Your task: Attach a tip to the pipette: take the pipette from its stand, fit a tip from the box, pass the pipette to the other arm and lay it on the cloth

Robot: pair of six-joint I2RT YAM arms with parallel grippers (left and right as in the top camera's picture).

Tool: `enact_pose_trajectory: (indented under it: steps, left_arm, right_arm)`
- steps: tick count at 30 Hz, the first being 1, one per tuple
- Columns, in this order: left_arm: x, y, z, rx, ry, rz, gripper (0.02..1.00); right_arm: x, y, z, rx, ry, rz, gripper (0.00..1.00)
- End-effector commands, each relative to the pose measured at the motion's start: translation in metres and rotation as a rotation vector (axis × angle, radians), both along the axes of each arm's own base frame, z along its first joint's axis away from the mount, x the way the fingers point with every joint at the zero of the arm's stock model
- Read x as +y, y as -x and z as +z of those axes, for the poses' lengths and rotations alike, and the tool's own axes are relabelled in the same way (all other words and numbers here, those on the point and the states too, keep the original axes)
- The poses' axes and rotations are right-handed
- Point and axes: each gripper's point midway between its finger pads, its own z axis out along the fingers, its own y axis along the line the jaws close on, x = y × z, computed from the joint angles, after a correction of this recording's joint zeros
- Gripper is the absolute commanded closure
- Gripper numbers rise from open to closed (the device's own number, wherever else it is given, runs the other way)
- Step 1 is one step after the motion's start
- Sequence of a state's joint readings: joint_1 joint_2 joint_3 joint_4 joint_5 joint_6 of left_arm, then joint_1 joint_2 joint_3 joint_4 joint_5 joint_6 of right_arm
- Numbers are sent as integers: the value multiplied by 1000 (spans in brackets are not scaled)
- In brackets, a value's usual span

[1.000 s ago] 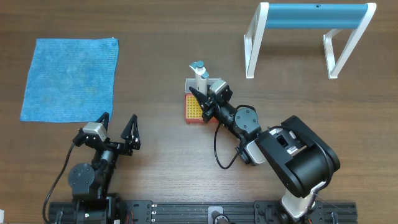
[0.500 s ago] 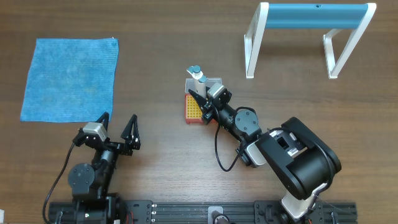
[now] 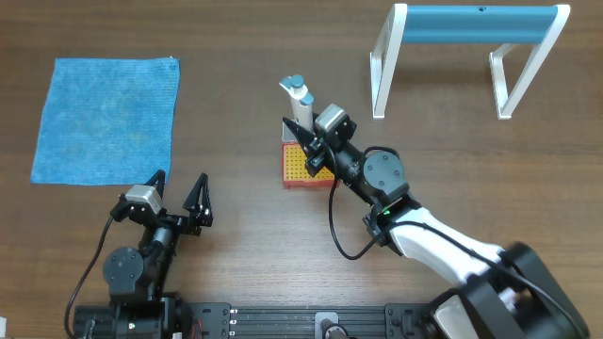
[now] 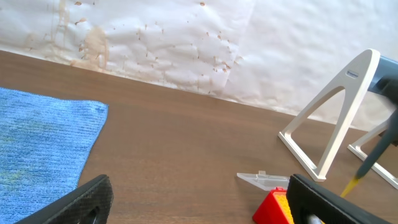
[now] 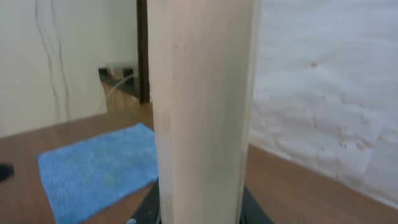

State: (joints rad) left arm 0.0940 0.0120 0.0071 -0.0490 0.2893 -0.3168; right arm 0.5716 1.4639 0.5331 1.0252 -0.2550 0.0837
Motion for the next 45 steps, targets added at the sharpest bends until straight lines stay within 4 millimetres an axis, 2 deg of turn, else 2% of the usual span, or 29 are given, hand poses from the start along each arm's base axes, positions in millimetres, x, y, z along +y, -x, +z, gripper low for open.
enact_pose_trajectory:
  steps: [1, 3, 7, 25, 28, 29, 31, 34, 37, 39, 42, 45]
  left_arm:
    - [2, 0, -1, 6, 8, 9, 112]
    - [2, 0, -1, 6, 8, 9, 115]
    - [2, 0, -2, 6, 8, 9, 115]
    - [2, 0, -1, 5, 8, 9, 115]
    - [-25, 7, 7, 72, 375, -134, 115]
    - [-38, 12, 5, 165, 581, -203, 115]
    - [-53, 21, 1, 300, 806, -274, 115]
    - [-54, 21, 2, 316, 856, -274, 112]
    - [-49, 18, 5, 341, 999, -232, 115]
    - [-45, 16, 19, 284, 1036, -237, 112]
    - [-41, 18, 57, 145, 1071, -298, 115]
    - [-44, 20, 72, 117, 1090, -352, 115]
  right_arm:
    - [23, 27, 54, 15, 39, 196, 923]
    - [29, 39, 52, 149, 108, 278, 923]
    - [27, 50, 40, 334, 194, 297, 923]
    - [31, 56, 46, 522, 41, 320, 923]
    - [34, 62, 47, 548, 28, 358, 921]
    - [34, 63, 47, 569, 14, 358, 923]
    - [34, 63, 48, 602, -11, 358, 923]
    - [35, 64, 49, 627, -30, 360, 921]
    - [36, 65, 51, 622, -33, 372, 919]
    - [36, 66, 51, 642, -44, 374, 919]
    - [36, 67, 51, 666, -57, 377, 923]
    - [38, 70, 52, 670, -55, 402, 925]
